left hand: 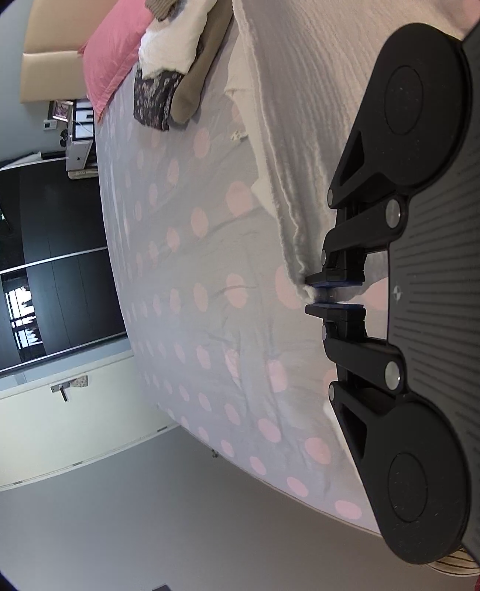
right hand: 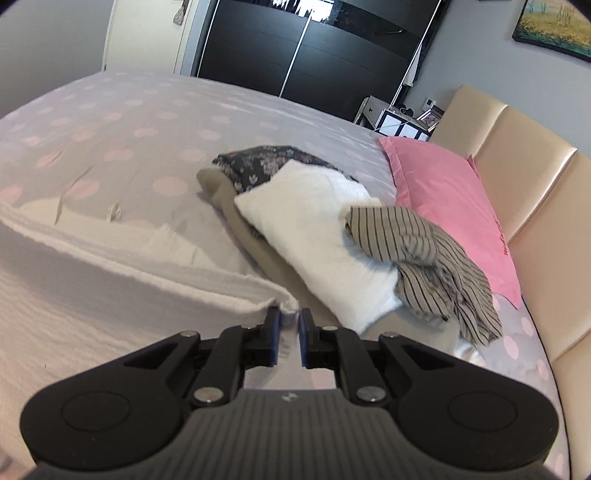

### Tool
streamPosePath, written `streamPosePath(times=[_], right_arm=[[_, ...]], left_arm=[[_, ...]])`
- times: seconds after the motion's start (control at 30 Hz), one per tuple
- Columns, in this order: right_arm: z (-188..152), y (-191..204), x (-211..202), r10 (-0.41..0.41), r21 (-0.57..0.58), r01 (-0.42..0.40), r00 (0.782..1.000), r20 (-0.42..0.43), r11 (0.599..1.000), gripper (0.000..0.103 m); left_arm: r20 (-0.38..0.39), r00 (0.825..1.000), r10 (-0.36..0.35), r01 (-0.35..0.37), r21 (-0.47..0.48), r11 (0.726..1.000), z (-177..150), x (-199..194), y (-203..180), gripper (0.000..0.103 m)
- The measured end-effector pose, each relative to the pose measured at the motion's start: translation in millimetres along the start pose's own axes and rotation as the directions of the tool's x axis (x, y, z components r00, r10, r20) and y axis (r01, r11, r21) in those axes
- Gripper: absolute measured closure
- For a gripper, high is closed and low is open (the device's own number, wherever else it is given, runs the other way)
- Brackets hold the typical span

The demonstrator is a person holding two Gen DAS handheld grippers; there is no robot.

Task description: Fold clothes

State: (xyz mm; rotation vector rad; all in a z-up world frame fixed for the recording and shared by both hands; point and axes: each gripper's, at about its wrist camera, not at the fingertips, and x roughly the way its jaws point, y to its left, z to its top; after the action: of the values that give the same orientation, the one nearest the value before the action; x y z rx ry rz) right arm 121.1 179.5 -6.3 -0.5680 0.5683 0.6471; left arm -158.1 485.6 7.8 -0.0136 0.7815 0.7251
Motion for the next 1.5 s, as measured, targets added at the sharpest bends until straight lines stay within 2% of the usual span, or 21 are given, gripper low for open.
streamPosePath(times=[0.03,0.1,0.17,0.23,0.37,0.4,0.53,0.7,0.8,0.83,0.87,0.93,1.0,1.23,1.5], right_arm=[[5.7,-2.0,11.0,-0.010,0.018,0.010,1.000,-0.007,1.000,0.103],[17.2,-5.9,33.0,-0.028,0.053,0.029,0.999,-0.021,0.998,0.103],[28.7,-9.9,55.1,-0.046,0.089,0.049,0.998,-0.037,0.995,0.103],[26.2,-12.4,77.7,0.018,0.146,-0.005,0.996,-0.088,0.989,0.103],[11.9,-7.8,117.0,0.158,0.231,-0.119,0.974,-0.161,0.966,0.095],[7.7,-4.9,125.1,0.188,0.248,-0.142,0.967,-0.173,0.958,0.088],[-1.0,15.8,146.3,0.299,0.281,-0.247,0.941,-0.160,0.927,0.073],[8.0,42.5,171.2,0.393,0.292,-0.343,0.909,-0.136,0.893,0.068],[11.3,52.2,184.3,0.420,0.301,-0.367,0.897,-0.135,0.880,0.060],[12.0,55.2,188.4,0.429,0.305,-0.374,0.893,-0.137,0.876,0.060],[10.9,58.5,190.9,0.421,0.303,-0.364,0.894,-0.151,0.881,0.061],[8.5,63.8,193.1,0.409,0.299,-0.349,0.897,-0.167,0.888,0.080],[8.1,64.4,185.5,0.391,0.289,-0.339,0.909,-0.142,0.895,0.098],[14.9,37.1,132.7,0.280,0.247,-0.268,0.960,-0.011,0.931,0.099],[26.8,-13.2,74.7,0.162,0.277,-0.186,0.981,0.107,0.943,0.100]], left_arm=[[-0.006,1.000,0.007,-0.007,-0.007,1.000,4.8,10.3,1.2,0.097],[-0.026,0.999,0.036,-0.037,-0.028,0.999,11.7,31.8,4.6,0.097],[-0.041,0.999,0.024,-0.026,-0.058,0.998,16.3,53.4,9.1,0.097],[-0.093,0.996,0.007,-0.012,-0.053,0.999,15.4,78.3,7.5,0.097],[-0.183,0.983,-0.004,-0.002,-0.030,1.000,-0.3,119.9,-1.2,0.097],[-0.196,0.981,-0.008,0.001,-0.035,0.999,-5.1,126.8,-1.3,0.097],[-0.238,0.971,-0.019,0.008,-0.047,0.999,-19.3,146.6,0.0,0.097],[-0.260,0.965,-0.012,0.002,-0.040,0.999,-27.4,155.7,2.7,0.097],[-0.266,0.964,-0.013,0.003,-0.038,0.999,-29.2,158.5,3.9,0.097],[-0.268,0.963,-0.012,0.002,-0.037,0.999,-29.6,158.8,4.1,0.097],[-0.269,0.963,-0.012,0.002,-0.036,0.999,-29.9,159.1,4.3,0.097],[-0.272,0.962,-0.010,-0.001,-0.039,0.999,-30.7,159.3,4.6,0.097],[-0.270,0.963,-0.009,-0.002,-0.044,0.999,-30.9,157.4,4.9,0.097],[-0.193,0.981,-0.004,-0.011,-0.072,0.997,-22.7,128.2,11.9,0.097],[-0.083,0.996,-0.027,0.023,-0.055,0.998,9.3,91.2,6.2,0.097]])
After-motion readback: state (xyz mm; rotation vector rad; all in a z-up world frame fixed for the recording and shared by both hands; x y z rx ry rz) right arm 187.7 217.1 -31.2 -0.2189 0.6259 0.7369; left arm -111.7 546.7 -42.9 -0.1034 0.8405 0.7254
